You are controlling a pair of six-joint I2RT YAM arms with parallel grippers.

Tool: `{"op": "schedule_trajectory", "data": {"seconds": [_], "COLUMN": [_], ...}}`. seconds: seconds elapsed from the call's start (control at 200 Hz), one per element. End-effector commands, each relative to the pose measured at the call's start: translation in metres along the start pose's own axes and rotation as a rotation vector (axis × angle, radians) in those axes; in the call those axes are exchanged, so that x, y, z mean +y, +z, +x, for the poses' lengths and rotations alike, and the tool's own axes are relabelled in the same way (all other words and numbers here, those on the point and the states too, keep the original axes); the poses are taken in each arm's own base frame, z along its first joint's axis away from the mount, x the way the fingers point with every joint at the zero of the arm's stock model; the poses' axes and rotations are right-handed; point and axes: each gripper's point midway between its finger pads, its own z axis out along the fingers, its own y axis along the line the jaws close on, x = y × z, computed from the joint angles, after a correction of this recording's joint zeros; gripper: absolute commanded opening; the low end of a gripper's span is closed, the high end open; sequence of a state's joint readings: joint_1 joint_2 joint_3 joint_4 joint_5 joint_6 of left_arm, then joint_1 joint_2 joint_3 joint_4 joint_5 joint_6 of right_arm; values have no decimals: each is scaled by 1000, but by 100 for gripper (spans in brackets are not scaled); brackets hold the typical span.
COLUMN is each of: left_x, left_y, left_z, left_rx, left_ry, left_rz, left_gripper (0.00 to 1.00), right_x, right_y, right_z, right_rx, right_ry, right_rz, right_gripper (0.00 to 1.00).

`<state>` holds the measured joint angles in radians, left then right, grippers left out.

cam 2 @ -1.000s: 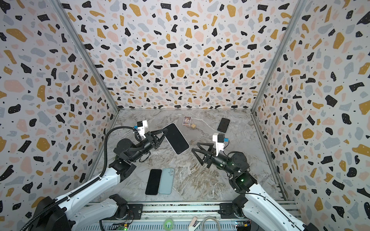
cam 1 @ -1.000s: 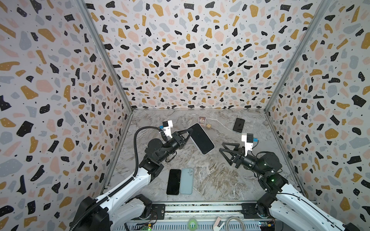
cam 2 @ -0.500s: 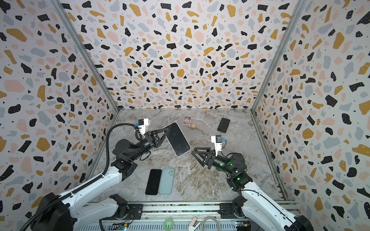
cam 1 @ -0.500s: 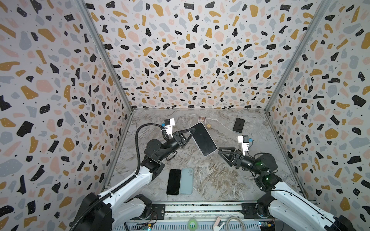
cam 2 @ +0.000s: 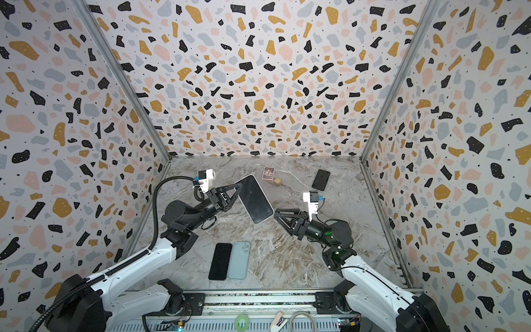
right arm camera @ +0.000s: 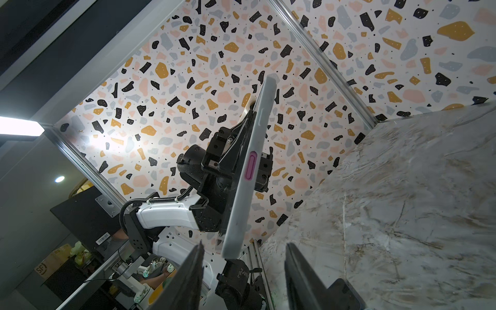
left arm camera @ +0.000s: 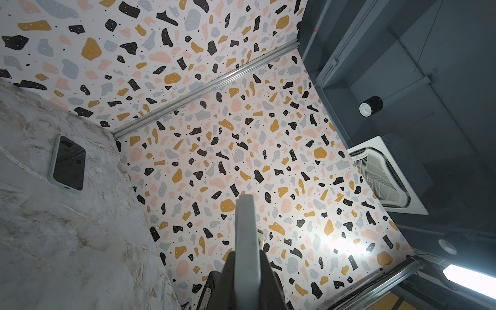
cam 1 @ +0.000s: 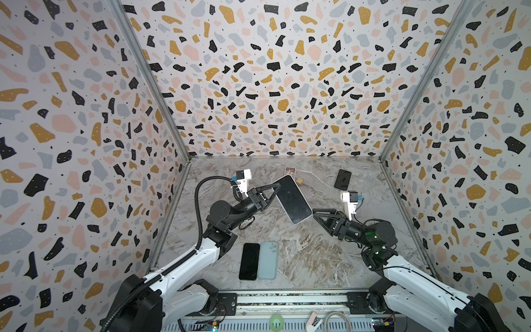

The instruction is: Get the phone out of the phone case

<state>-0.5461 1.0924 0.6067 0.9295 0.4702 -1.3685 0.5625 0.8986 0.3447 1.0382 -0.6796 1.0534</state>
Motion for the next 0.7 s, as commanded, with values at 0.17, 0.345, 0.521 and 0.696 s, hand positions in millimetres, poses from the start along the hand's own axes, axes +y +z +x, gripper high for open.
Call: {"op": "schedule_trajectory", "data": {"seconds": [0.17,0.345,0.521,0.696], "left_x": [-37,-34,-35,-49], "left_y": [-1,-2,-2,-3], "left_z": [-6,-5,-5,-6], "left_rx": [-18,-16,-15,-17], "left_ry": [54,53,52,20], "left_rz": [133,126,131,198], "left_gripper": [0,0,0,0], "right_x": [23,24,27,30], "right_y": [8,10,10,7], "right_z": [-11,-13,-13,-14], "right_rx": [-16,-22,-28,-44], "right_ry": [-49,-54,-63,-91], "right_rz": [-84,-87,-103,-119], "right_gripper": [41,28,14,6]}}
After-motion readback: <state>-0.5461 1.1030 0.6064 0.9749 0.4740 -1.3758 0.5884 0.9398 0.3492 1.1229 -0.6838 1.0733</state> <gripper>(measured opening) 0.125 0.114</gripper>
